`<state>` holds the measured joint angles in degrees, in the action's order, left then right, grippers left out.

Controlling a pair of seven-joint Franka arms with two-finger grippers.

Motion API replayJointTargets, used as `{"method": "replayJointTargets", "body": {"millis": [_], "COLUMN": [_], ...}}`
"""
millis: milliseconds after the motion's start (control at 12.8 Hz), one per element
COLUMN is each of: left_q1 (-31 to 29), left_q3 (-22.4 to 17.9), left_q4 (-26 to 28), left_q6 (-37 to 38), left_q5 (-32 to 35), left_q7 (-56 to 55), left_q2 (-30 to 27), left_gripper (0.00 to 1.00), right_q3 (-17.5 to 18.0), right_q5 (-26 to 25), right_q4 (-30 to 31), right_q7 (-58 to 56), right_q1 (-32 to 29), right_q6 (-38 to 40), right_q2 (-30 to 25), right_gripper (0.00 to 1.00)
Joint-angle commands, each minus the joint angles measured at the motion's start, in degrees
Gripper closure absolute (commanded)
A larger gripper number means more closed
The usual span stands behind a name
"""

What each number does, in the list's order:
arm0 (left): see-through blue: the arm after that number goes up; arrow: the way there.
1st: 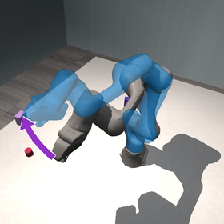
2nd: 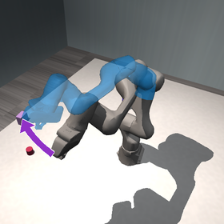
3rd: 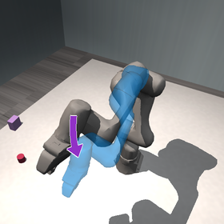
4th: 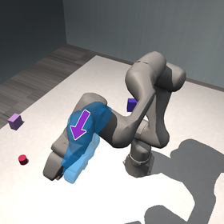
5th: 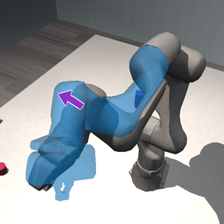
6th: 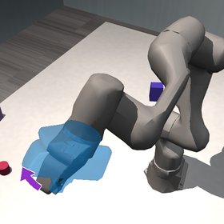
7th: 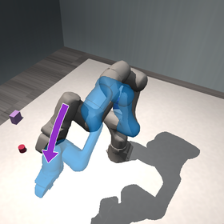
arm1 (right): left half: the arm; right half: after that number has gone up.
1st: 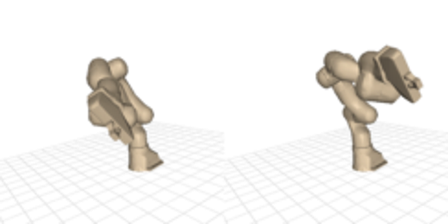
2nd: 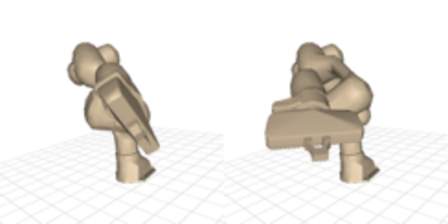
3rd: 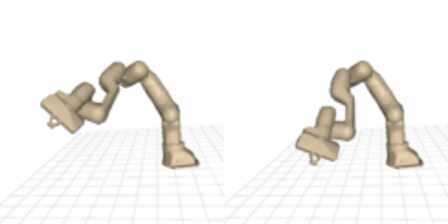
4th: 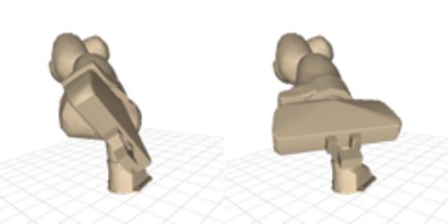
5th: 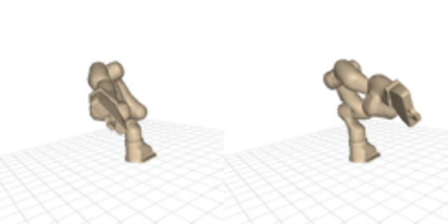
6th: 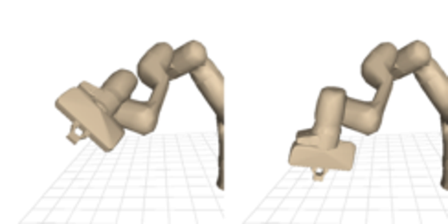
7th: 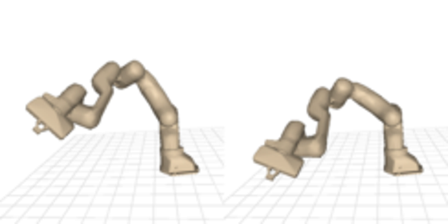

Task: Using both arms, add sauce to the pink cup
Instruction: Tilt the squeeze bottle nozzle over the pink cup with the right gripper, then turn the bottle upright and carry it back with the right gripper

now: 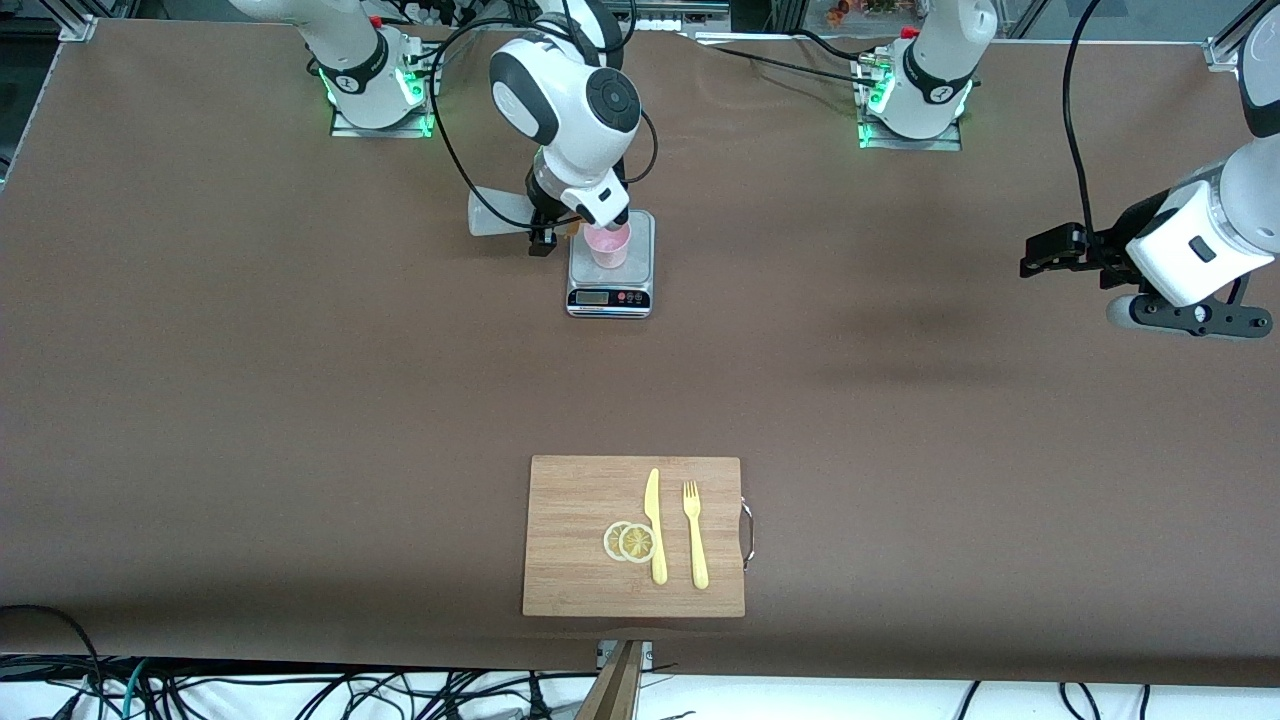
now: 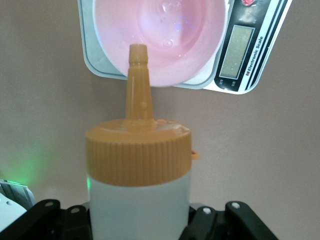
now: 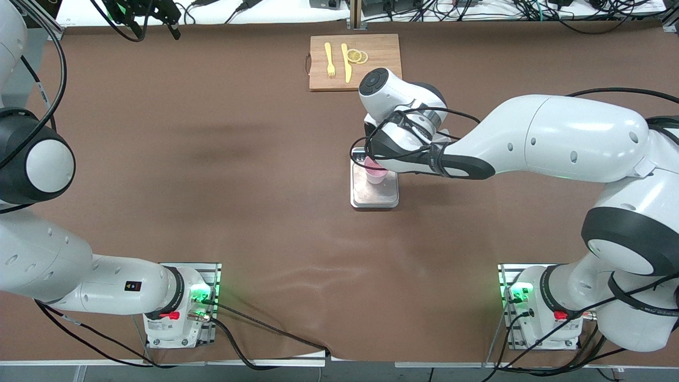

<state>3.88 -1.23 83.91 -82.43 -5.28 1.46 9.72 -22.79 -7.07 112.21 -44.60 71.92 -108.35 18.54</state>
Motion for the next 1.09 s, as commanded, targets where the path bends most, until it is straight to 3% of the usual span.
{"method": "replayJointTargets", "body": {"millis": [0,547,1016], "left_q1": [-0.1,-0.1,-0.1], "left_q3": [0.2,0.2,0.1], "left_q4": [-1.8,-1.8,-1.8], "left_q6": [0.9,0.9,0.9], "left_q5": [0.3,0.3,0.3], "left_q7": [1.0,1.0,1.0], "left_q2": [0.8,0.8,0.8], "left_gripper": [0.0,0.0,0.0], "right_q3": [-1.1,-6.7,-11.8], "right_q5": [0.0,12.9,36.8], "right_q4": [-1.8,-1.3,0.2], "right_q7": [0.5,-2.3,-24.3], "right_q1": [0.1,-0.7,-9.0], "right_q6": [1.8,-3.1,-7.6], "right_q2": [-0.4,-4.6,-5.6], "right_gripper": [0.84,0.84,0.84]}}
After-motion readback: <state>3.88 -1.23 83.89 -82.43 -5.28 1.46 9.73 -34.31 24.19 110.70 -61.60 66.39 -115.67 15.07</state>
